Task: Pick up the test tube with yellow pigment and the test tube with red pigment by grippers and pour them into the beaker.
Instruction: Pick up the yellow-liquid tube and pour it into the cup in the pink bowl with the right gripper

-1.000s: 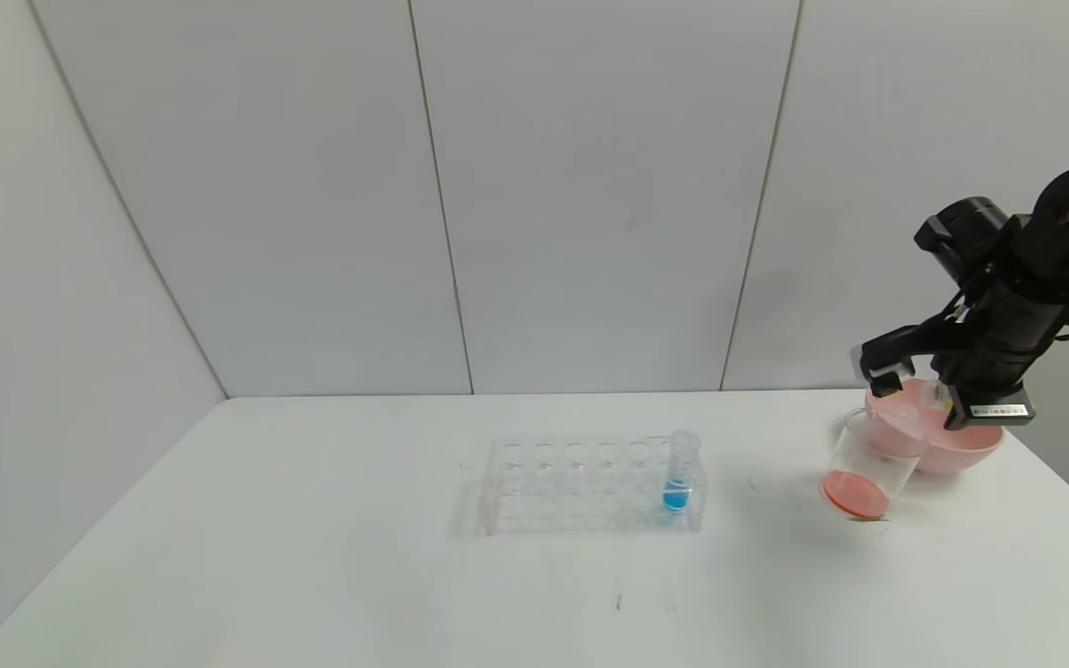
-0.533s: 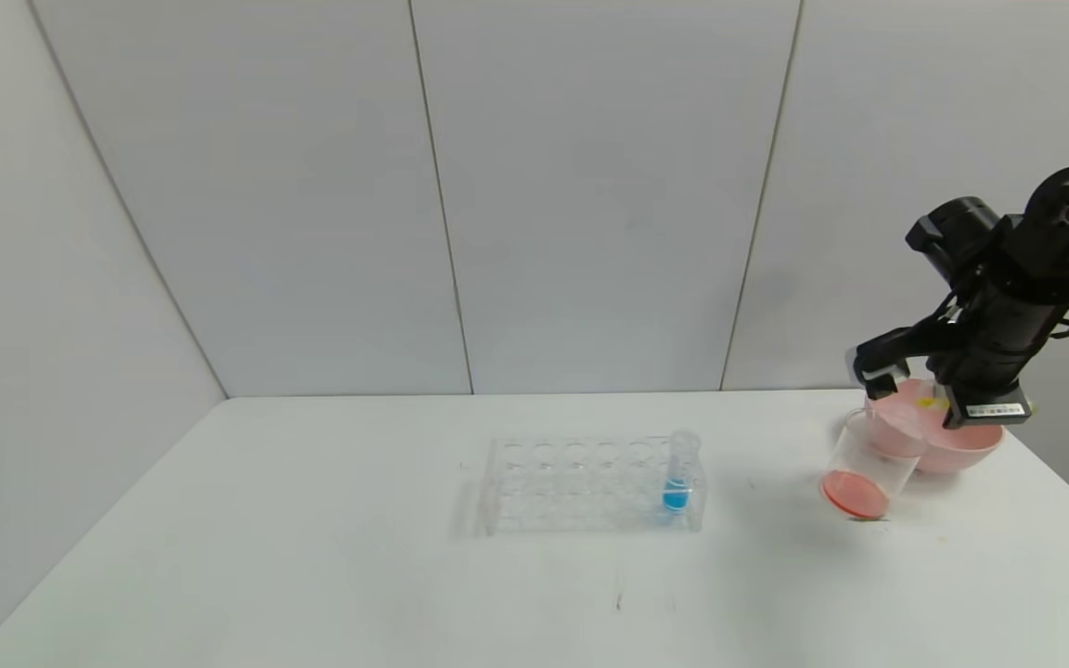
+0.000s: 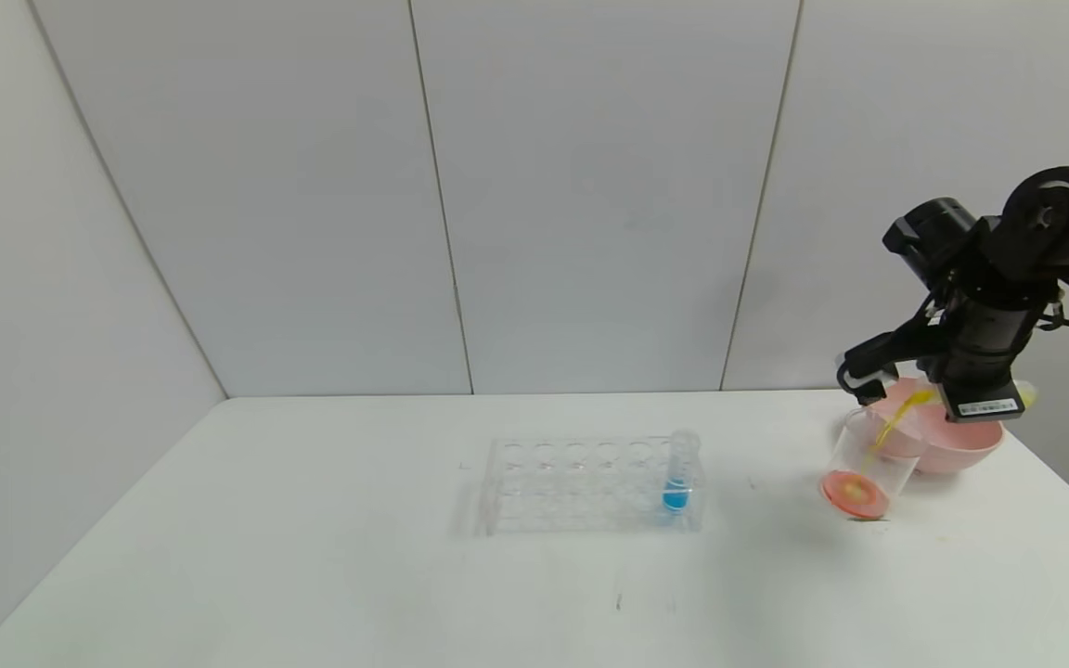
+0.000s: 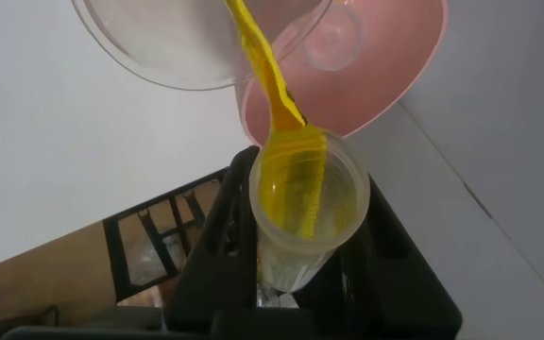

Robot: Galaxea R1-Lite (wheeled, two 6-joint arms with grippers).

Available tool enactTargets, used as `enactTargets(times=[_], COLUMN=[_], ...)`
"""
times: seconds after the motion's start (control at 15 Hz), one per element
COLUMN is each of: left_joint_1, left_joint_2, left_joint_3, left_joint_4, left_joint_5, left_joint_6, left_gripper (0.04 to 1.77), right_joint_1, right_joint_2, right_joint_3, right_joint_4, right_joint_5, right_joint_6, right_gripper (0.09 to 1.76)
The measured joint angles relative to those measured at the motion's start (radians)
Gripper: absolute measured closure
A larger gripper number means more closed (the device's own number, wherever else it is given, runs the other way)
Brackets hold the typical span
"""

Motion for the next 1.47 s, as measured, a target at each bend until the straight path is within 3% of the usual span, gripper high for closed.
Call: enactTargets(times=[0.73,1.47], left_joint_1=[0.000,0.000], left_joint_2=[0.000,0.000], left_joint_3=[0.000,0.000], left_joint_4=[0.000,0.000], left_joint_5=[0.000,0.000], left_joint_6=[0.000,0.000], left_gripper=[0.09,0.09], right_joint_1=[0.040,0.058], right_joint_2=[0.033,0.036], right_joint_3=[0.000,0.000], right_joint_4=[-0.018,-0.002], right_joint_5=[-0.168,-0.195], right_joint_6=[-0.016,-0.017], right_gripper=[1.29,1.29])
